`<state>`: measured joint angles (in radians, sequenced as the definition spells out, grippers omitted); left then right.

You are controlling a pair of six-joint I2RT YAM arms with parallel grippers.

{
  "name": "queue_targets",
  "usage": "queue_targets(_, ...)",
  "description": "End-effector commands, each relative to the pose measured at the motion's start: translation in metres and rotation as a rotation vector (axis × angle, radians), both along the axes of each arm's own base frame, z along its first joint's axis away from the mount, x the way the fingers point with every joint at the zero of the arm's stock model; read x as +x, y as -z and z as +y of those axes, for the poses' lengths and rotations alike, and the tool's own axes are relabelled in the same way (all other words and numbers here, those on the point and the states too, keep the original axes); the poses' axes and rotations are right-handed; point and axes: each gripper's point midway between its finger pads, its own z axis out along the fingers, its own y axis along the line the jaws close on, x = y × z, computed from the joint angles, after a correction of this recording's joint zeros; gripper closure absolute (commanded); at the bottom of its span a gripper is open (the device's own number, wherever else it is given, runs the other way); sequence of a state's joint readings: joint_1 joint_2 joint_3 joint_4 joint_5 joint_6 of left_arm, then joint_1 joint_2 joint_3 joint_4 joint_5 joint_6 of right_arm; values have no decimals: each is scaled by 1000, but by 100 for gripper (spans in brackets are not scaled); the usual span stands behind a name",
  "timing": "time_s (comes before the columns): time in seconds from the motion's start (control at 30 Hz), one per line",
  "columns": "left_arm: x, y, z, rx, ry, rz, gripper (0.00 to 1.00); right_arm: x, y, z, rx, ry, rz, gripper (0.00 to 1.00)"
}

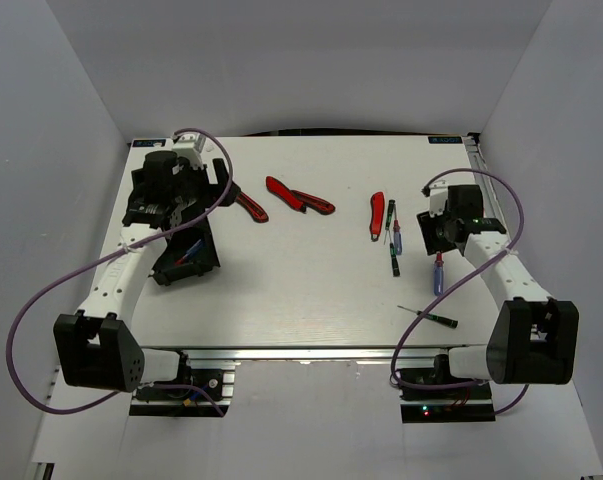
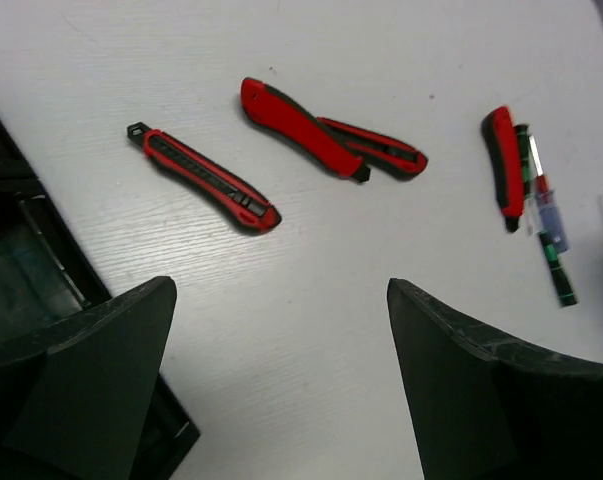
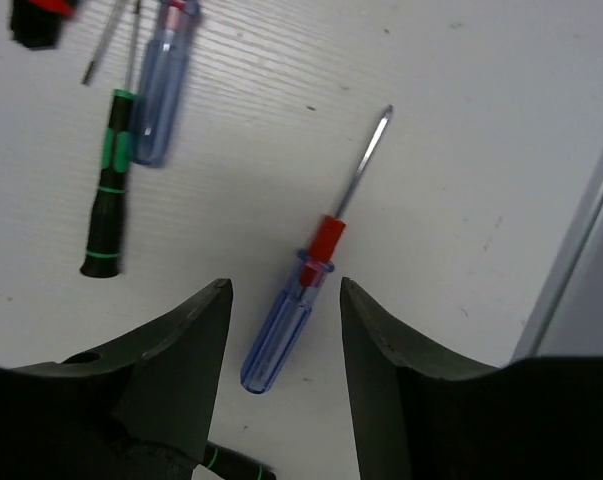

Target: Sort the tools into containers

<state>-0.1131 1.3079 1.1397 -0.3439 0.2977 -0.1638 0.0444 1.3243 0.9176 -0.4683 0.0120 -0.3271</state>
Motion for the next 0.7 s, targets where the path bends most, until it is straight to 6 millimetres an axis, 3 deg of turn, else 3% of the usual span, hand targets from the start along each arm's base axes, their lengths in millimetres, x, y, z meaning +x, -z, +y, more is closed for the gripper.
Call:
queue_targets(0.0, 6, -24, -11, -165, -39, -37, 2, -4, 6, -25, -53, 190, 1, 45)
queue_targets(0.13, 12, -25, -3, -193, -121, -20, 2, -11, 26, -25, -16, 210, 58, 45)
queue_targets(0.4, 10, -26, -13, -263, -99, 9, 2, -20, 61, -39, -3, 265, 138, 46)
queue_targets(0.67, 5, -20, -25, -351, -76, 59, 2, -26, 82, -35, 35, 232, 211, 56)
